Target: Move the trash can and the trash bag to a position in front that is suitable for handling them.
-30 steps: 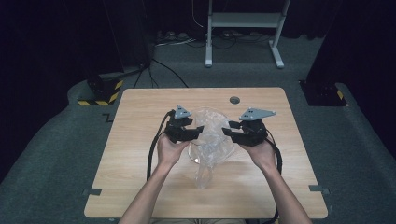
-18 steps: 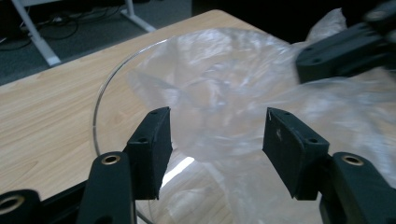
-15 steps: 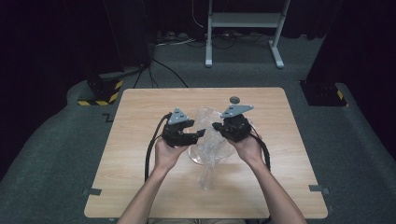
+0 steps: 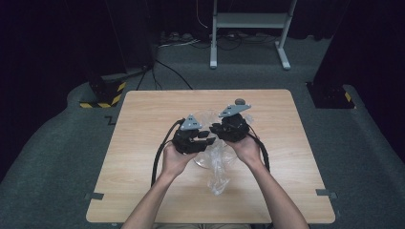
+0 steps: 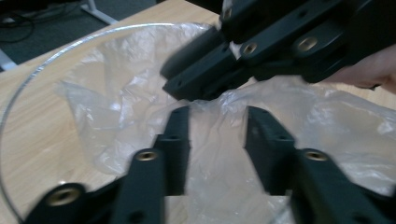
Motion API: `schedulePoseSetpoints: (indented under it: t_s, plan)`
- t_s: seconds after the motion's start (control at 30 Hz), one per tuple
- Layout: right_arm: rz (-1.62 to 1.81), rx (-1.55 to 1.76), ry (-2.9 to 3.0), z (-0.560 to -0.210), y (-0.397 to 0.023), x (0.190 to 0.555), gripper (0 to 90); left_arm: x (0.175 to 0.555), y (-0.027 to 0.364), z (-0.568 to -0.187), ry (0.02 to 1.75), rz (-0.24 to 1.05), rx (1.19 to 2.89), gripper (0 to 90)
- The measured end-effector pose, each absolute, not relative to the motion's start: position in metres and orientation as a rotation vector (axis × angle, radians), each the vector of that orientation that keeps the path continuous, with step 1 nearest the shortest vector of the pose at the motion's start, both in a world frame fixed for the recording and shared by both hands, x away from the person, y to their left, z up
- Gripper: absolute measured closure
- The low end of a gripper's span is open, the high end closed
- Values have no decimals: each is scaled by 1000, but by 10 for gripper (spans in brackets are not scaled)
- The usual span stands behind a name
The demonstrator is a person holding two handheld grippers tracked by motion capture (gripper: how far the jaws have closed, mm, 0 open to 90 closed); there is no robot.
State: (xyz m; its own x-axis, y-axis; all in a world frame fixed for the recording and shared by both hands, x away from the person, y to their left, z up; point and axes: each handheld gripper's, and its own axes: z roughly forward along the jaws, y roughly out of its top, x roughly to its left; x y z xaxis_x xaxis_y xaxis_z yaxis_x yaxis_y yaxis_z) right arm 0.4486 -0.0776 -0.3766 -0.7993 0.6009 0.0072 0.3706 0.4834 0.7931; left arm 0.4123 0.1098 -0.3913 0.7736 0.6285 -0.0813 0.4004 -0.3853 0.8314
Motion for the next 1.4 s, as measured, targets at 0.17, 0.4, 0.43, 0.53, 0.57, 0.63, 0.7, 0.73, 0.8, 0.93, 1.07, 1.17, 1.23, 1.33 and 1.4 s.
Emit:
schedulePoseSetpoints:
  t_s: [0.17, 0.4, 0.43, 0.53, 0.57, 0.63, 0.7, 0.73, 0.8, 0.93, 1.07, 1.17, 1.23, 1.33, 1.4]
  plan:
    - [1264, 840, 2409, -369, -88, 442, 632, 415, 111, -391, 770, 297, 2049, 823]
    - [1313, 842, 2326, -361, -108, 429, 544, 419, 118, -391, 803, 323, 2046, 899]
    - [1315, 846, 2310, -360, -112, 427, 538, 420, 119, -391, 810, 323, 2042, 900]
    - [1309, 852, 2279, -359, -120, 425, 528, 421, 126, -390, 834, 332, 2028, 900]
    - [1303, 855, 2269, -359, -122, 425, 526, 422, 128, -390, 845, 335, 2017, 900]
    - [1293, 863, 2259, -360, -125, 427, 518, 422, 133, -389, 857, 345, 2007, 900]
    - [1277, 873, 2256, -361, -126, 428, 516, 423, 137, -389, 876, 351, 1989, 899]
    - [1264, 878, 2257, -362, -126, 430, 517, 424, 139, -389, 880, 354, 1987, 899]
    - [1246, 898, 2262, -364, -124, 434, 521, 424, 143, -390, 891, 358, 1973, 899]
    - [1179, 937, 2293, -370, -117, 446, 573, 422, 147, -393, 889, 372, 1955, 894]
    - [1109, 945, 2366, -377, -105, 457, 718, 420, 150, -394, 884, 371, 1937, 874]
    - [1078, 927, 2407, -381, -96, 461, 812, 419, 154, -393, 886, 377, 1914, 826]
    - [1062, 912, 2419, -382, -89, 461, 854, 417, 157, -392, 877, 375, 1886, 743]
    - [1057, 906, 2425, -382, -84, 463, 879, 412, 158, -390, 860, 367, 1856, 586]
    - [1061, 910, 2424, -382, -82, 464, 887, 408, 158, -387, 838, 362, 1845, 515]
